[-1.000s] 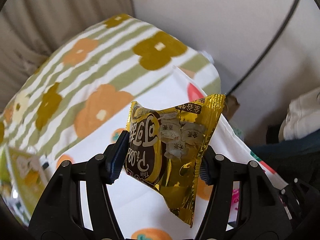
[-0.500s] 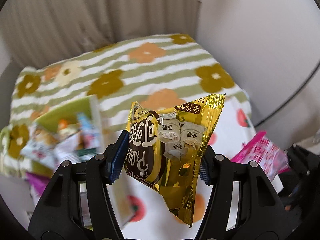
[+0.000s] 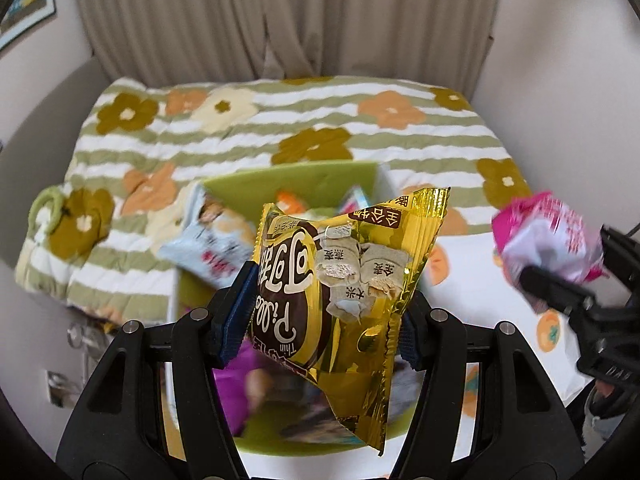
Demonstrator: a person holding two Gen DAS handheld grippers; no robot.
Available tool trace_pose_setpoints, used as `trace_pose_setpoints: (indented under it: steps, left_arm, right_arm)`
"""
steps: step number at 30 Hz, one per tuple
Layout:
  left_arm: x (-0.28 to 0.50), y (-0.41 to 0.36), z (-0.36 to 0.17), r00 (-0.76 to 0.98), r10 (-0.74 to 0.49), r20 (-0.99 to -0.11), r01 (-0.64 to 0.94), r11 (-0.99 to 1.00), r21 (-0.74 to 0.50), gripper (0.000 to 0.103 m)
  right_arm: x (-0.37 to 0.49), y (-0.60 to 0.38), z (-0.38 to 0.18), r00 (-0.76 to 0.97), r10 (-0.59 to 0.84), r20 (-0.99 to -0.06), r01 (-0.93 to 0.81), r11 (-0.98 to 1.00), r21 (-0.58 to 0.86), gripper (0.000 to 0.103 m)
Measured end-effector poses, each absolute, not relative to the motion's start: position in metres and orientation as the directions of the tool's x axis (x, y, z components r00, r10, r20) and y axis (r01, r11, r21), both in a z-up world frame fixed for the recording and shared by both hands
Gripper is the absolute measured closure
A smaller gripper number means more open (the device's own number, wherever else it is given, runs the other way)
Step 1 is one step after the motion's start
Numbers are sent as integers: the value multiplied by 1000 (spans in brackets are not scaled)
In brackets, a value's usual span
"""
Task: Organize snacks
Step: 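Carry the gold bag and pink bag into the box and open both tools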
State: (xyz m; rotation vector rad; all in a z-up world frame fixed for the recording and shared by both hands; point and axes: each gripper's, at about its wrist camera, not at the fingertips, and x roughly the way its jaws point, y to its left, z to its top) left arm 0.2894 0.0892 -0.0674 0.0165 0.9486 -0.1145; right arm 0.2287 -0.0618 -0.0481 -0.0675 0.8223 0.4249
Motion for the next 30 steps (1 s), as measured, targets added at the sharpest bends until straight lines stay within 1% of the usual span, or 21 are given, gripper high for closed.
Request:
trace_pose_setpoints:
  steps: [3, 4, 5, 6, 8, 14, 20, 23, 27, 30]
  left_arm:
    - [296, 111, -84, 548, -112, -829, 118, 991, -56, 45]
    - [298, 114, -87, 543, -125, -830, 131, 989, -64, 44]
    - [299, 117, -90, 535, -138, -833, 148, 987, -68, 38]
    - [301, 120, -93, 532, -134, -836, 155, 986, -59, 21]
    - [303, 125, -97, 536, -128, -834, 169, 985, -43, 0]
    - [298, 140, -102, 525, -196, -828, 216, 972, -94, 0]
    - [288, 138, -85, 542, -270, -796, 285, 950, -129, 0]
    - [288, 140, -82, 555, -262, -789, 286, 951, -114, 0]
    - [288, 152, -88, 538, -278, -796, 264, 952, -154, 0]
    - [285, 157, -90, 545, -254, -799, 253, 958, -133, 0]
  right_arm:
    - [241, -32, -49, 591, 341, -731, -407, 909, 95, 52]
    - [246, -23, -49, 588, 340, -734, -409, 908, 93, 52]
    - [250, -15, -50, 585, 338, -737, -410, 907, 91, 52]
    - [254, -10, -50, 584, 336, -739, -409, 908, 90, 52]
    - [262, 1, -52, 579, 329, -746, -403, 911, 89, 52]
    - [281, 15, -62, 564, 299, -770, -371, 924, 88, 52]
    - [290, 21, -65, 570, 257, -781, -338, 939, 62, 52]
    - [293, 23, -64, 573, 251, -780, -326, 943, 64, 52]
    - [299, 32, -64, 567, 245, -786, -332, 942, 55, 51]
    - [307, 42, -64, 562, 247, -790, -341, 939, 51, 49]
